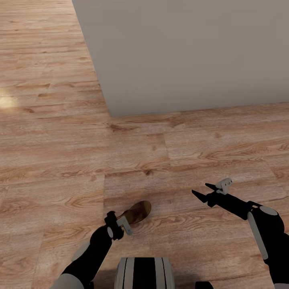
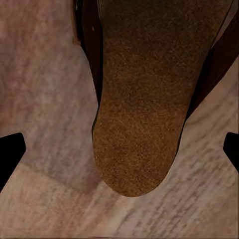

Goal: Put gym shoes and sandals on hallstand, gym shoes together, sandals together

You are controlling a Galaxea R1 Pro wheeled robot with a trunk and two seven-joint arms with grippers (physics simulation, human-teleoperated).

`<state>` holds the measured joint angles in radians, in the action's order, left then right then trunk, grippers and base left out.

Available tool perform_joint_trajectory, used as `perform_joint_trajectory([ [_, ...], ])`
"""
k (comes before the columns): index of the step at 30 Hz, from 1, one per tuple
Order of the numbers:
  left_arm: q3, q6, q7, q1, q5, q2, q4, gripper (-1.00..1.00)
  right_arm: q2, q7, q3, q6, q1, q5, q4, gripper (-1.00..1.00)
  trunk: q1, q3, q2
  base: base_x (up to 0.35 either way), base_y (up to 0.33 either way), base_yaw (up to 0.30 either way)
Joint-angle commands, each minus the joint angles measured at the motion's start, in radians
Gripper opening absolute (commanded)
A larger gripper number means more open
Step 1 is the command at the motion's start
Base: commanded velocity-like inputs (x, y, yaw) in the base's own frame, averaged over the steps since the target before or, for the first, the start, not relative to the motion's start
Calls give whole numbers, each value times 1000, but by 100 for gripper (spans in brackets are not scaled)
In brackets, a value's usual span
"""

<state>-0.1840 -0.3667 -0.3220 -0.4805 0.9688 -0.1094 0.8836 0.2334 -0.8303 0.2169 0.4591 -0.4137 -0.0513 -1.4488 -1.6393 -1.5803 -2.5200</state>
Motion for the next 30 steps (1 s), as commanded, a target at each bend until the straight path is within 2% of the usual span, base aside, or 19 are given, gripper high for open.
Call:
perform_joint_trajectory([
  [1, -1, -3, 3, 1, 9, 1, 1, 100, 0, -3, 1, 8, 0, -5, 0, 100, 0, -2, 0, 0, 0, 0],
  [11, -2, 0, 41, 3, 6, 5, -1, 100, 0, -3, 1, 9, 0, -5, 0, 100, 0, -4, 0, 0, 0, 0],
  [25, 0, 22, 47, 3, 7, -3, 0, 100, 0, -3, 1, 8, 0, -5, 1, 100, -6, -69, -4, 0, 0, 0],
  [27, -6, 23, 47, 3, 7, -3, 1, 100, 0, -3, 1, 8, 0, -5, 1, 100, -7, -80, -4, 0, 0, 0],
  [30, -23, 23, 48, 3, 7, -2, 1, 100, 0, -3, 1, 8, 0, -5, 1, 100, -7, -84, -4, 0, 0, 0],
])
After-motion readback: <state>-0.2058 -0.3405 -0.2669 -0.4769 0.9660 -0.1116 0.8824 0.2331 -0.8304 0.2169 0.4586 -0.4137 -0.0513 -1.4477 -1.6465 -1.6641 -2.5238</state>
